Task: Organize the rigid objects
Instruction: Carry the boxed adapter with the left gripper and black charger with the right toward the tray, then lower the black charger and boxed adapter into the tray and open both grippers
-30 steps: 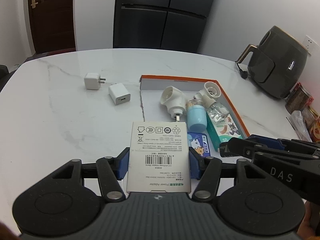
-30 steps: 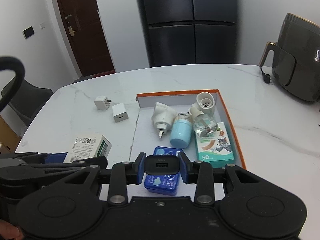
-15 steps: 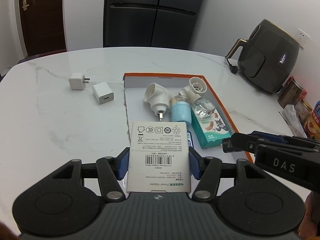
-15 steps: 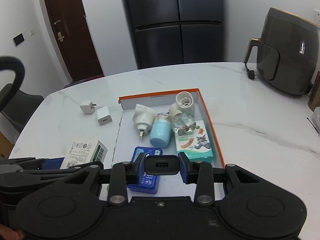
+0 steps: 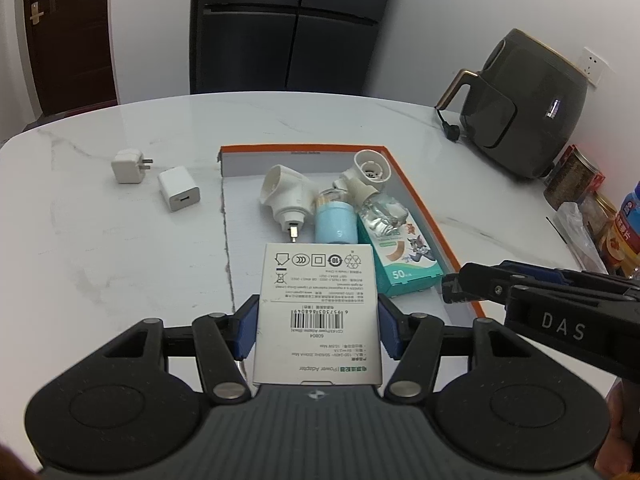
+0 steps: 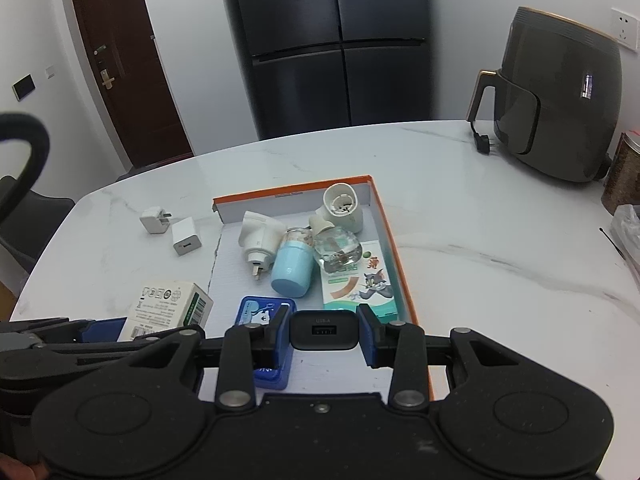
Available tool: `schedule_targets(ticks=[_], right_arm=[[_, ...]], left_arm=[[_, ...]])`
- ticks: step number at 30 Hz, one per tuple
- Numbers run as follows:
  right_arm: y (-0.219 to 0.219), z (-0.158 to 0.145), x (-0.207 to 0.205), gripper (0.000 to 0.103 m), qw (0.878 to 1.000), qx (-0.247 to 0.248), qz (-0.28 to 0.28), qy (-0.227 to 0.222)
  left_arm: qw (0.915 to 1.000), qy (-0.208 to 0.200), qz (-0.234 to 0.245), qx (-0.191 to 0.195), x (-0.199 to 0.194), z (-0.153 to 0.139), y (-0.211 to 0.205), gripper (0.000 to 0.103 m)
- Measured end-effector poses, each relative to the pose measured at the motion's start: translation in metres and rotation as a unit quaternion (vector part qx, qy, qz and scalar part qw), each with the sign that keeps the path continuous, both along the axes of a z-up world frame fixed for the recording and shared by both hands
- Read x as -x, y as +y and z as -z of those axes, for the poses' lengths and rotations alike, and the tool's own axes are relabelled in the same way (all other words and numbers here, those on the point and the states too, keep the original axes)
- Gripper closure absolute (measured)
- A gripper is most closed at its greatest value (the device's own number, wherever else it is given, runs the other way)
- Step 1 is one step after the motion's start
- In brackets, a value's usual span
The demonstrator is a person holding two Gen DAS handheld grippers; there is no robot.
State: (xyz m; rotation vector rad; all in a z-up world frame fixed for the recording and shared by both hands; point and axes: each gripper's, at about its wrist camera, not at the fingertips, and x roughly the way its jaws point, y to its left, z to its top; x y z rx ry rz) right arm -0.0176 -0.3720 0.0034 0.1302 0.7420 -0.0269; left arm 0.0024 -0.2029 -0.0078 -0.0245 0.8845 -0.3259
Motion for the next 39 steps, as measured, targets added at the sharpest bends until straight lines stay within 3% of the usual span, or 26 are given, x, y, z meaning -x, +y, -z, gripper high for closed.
schedule_targets(ticks=[39], right_arm=[[-0.006, -0.019, -0.042, 0.060, 1.000, 0.006, -0.018, -0.017]], left_arm=[[1.0000, -0.005, -0.005, 0.001, -0.026, 0.000, -0.015, 0.043]])
